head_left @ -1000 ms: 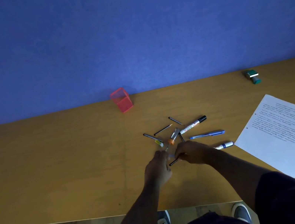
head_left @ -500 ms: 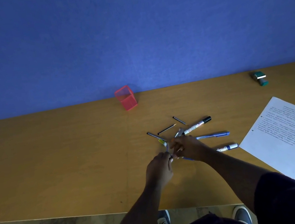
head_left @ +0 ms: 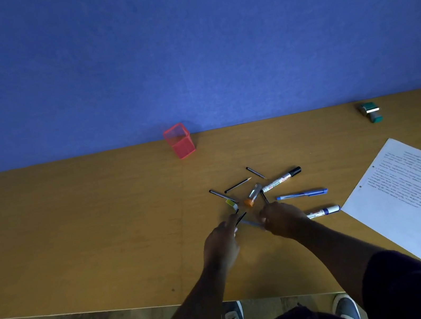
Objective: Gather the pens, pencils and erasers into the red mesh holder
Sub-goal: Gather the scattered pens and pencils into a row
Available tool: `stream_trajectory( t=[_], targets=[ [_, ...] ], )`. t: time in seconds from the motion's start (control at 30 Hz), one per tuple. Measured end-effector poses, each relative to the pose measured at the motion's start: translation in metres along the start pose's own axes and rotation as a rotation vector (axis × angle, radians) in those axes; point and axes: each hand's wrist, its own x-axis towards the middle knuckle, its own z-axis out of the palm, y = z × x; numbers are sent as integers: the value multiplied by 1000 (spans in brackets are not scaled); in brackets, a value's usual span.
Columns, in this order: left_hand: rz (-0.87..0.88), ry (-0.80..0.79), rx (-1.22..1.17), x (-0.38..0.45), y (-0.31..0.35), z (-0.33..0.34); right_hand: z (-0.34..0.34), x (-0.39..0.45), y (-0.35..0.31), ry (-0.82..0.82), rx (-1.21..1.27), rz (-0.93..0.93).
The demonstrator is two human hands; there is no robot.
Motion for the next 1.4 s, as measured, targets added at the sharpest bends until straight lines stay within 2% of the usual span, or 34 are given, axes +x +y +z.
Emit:
stream_trajectory(
  t=[0.3, 0.63, 0.83, 0.93, 1.1, 1.17, 1.27, 1.4],
  targets=[
    [41, 3, 58, -7, -3, 2, 13, 2, -6, -7, -114, -3],
    [21, 5, 85, -11, -2, 5, 17, 11, -37, -43, 101, 6],
    [-76, -41, 96, -9, -3, 11, 22, 12, -44, -117, 206, -147],
    [-91, -41, 123, -6, -8, 12, 23, 8, -38, -46, 230, -118],
    [-109, -9, 185, -3, -14, 13, 21, -5, 3, 172, -19, -35],
    [-82, 35, 220, 0, -14, 14, 20, -13, 20, 181, -138, -49],
    [11, 97, 234, 9, -9, 12, 18, -23, 36, 204, -248, 53],
    [142, 38, 246, 29, 4, 8, 25, -27, 42, 199, -179, 154]
  ],
)
